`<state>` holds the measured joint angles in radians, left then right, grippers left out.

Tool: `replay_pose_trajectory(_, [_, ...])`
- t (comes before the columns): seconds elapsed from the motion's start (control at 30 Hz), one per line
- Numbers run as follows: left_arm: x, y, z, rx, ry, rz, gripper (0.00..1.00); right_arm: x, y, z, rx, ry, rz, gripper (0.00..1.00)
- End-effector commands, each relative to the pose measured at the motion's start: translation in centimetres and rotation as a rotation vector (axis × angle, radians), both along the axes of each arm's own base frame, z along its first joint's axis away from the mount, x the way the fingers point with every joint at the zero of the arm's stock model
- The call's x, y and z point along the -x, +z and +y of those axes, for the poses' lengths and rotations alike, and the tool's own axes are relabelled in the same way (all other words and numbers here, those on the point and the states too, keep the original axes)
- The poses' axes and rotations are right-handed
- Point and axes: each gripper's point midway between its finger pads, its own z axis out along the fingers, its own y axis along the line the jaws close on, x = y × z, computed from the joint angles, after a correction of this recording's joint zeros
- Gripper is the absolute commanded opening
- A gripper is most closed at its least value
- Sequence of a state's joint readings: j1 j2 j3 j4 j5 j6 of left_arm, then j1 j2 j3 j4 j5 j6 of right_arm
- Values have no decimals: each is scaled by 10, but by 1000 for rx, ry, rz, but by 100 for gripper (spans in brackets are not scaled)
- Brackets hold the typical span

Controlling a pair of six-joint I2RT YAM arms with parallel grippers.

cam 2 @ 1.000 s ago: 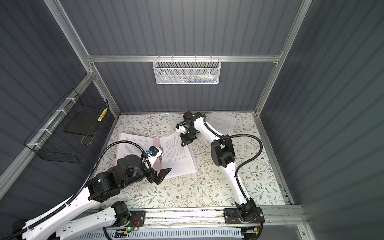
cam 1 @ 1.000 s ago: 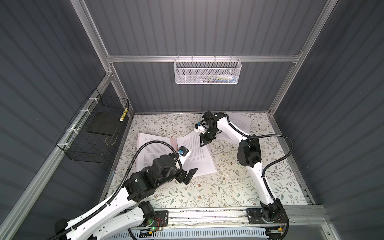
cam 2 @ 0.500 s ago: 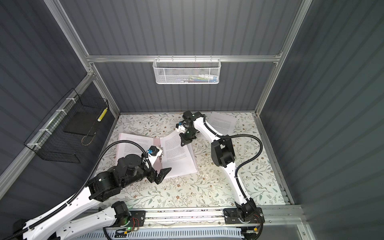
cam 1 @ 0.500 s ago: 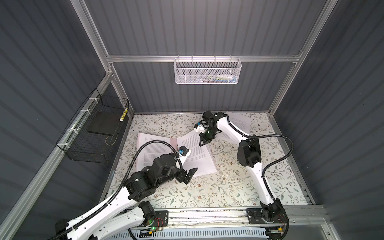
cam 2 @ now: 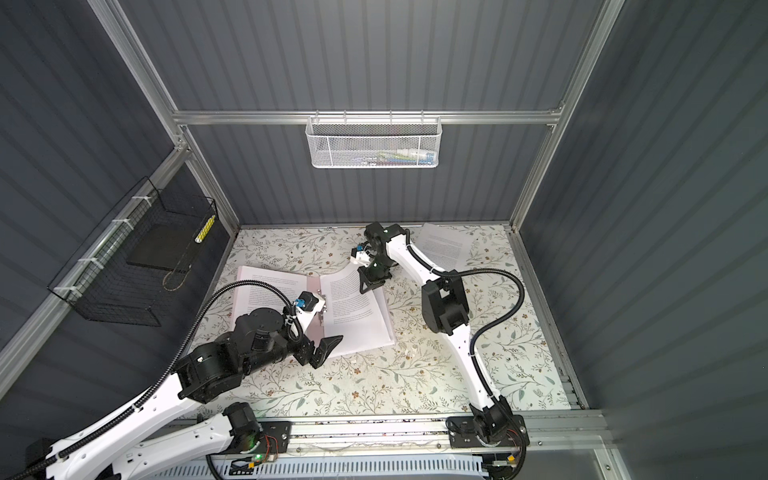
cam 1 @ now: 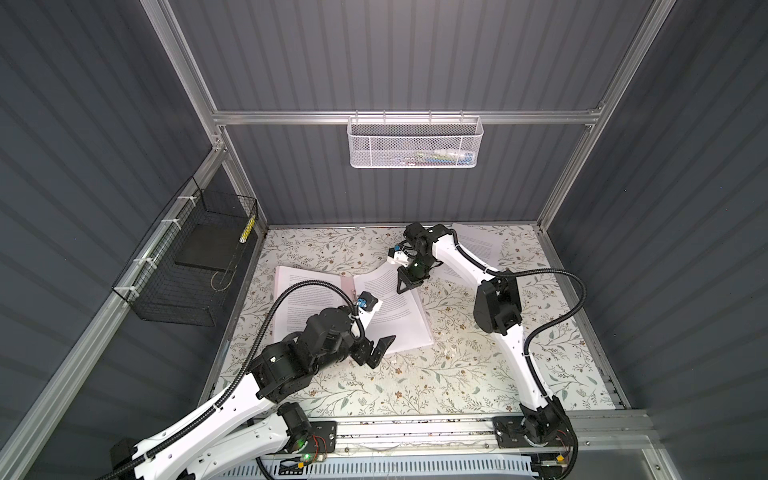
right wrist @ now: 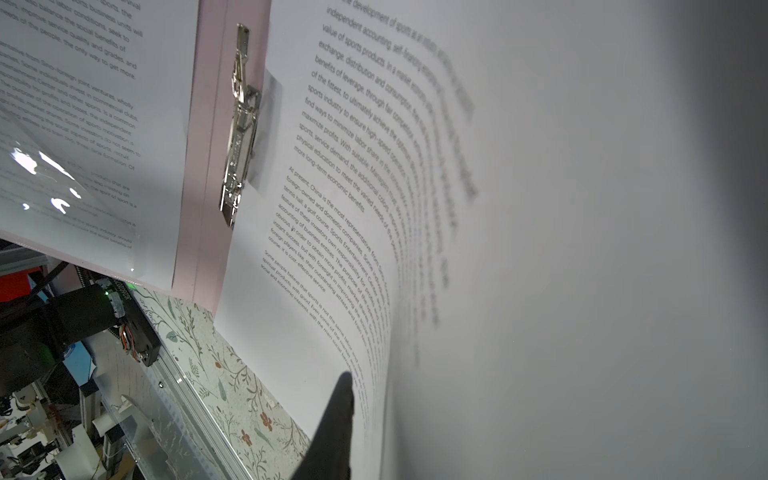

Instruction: Put the files into the folder

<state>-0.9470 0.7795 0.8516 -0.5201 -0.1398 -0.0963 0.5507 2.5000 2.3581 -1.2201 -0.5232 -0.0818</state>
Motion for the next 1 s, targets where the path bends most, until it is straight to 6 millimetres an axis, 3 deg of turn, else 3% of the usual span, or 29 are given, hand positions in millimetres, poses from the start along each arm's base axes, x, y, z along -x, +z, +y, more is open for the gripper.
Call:
replay_pose_trajectory(0.0, [-1, 11, -1, 8, -13, -20, 100, -2, -10, -3, 36, -8, -1, 24])
replay_pose_trajectory(0.4, [0, 11, 1, 9, -12, -22, 100, -16, -2, -29, 129, -89, -80, 63])
replay_pose_trajectory(0.43, [0, 11, 1, 9, -12, -21, 100, -18, 0, -32, 137, -98, -94, 69])
replay_pose_trajectory(0.47, [0, 11, 1, 6, -13, -20, 100, -22, 2, -38, 162, -115, -118, 98])
replay_pose_trajectory(0.63, [0, 11, 2, 7, -9, -22, 100, -42, 18, -73, 211, -260, -200, 99])
replay_pose_trajectory(0.73, [0, 11, 2, 7, -8, -23, 100, -59, 20, -105, 222, -396, -242, 99])
replay_pose_trajectory(0.8, [0, 11, 2, 8, -9, -23, 100, -74, 14, -135, 276, -517, -251, 99])
replay_pose_trajectory(0.97, [0, 10, 2, 4, -9, -19, 100, -98, -3, -178, 310, -697, -210, 99])
